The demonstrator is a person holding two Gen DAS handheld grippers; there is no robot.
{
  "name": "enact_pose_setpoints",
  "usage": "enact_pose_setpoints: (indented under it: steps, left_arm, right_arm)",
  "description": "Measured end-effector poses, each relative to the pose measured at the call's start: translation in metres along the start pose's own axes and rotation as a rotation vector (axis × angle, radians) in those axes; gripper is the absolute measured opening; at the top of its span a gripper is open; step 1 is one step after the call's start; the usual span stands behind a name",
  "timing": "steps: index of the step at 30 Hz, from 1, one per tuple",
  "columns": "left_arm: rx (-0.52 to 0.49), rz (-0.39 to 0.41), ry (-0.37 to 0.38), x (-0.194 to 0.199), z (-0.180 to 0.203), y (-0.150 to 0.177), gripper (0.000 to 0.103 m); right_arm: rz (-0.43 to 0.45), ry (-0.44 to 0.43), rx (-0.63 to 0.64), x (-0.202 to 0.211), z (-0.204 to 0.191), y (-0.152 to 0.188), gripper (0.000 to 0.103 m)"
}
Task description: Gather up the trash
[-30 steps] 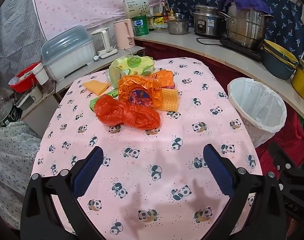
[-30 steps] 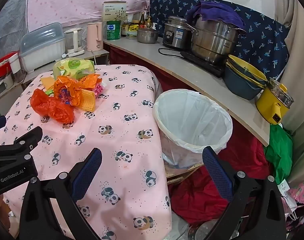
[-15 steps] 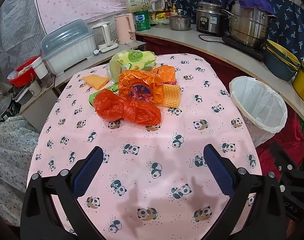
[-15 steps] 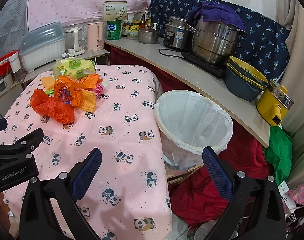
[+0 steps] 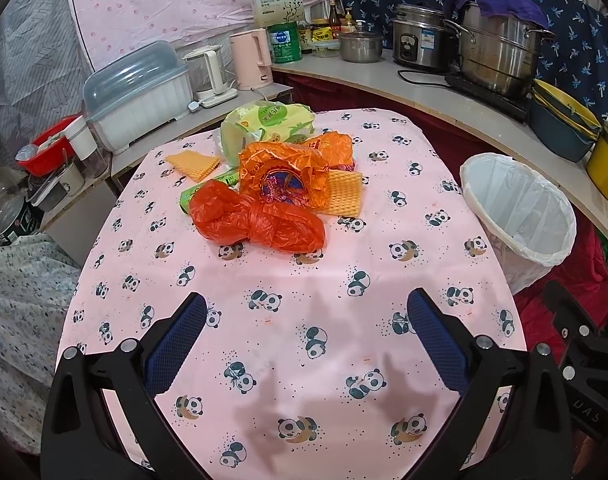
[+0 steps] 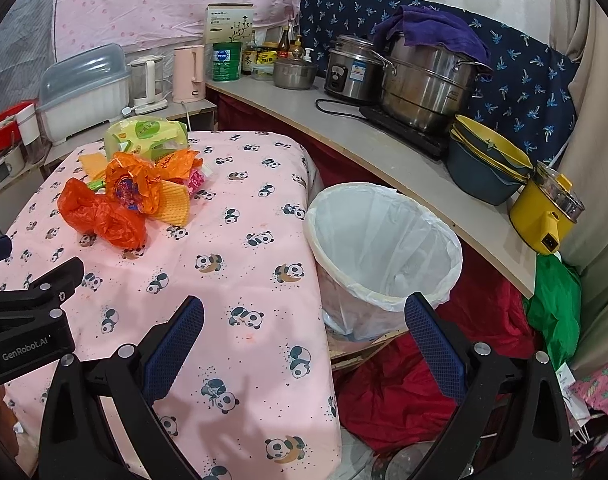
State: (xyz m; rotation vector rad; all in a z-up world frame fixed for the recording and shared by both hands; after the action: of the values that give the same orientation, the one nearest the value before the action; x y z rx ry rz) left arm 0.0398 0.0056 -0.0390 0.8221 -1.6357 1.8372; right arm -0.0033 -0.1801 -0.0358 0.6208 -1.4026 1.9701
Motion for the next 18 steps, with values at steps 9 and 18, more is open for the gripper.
enact_pose_setpoints:
  steps: [9, 18]
  left_arm:
    - [-0.01, 0.009, 0.004, 0.0014, 0.0016, -0.0007, 0.096]
    - [-0.017, 0.034, 0.013, 0.0059, 0.0043, 0.0001, 0.096]
  right_arm:
    - [0.001, 0.002, 0.002, 0.0008, 0.0009, 0.0, 0.096]
    - [0.0, 0.008, 0.002, 0.0009, 0.0017, -0.001, 0.096]
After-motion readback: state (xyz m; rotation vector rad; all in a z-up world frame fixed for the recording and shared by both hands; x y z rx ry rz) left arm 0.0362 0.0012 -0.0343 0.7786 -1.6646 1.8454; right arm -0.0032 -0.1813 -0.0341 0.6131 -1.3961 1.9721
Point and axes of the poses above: each gripper's, at about its wrist camera, not at the fingertips, and x roughly against the way its jaws point, z to its right, y to its underside, the point moved 5 cm from there along -x, roughly the way its jaws point, and after that the axes turned 15 degrees about x, right-handed, at the moved point
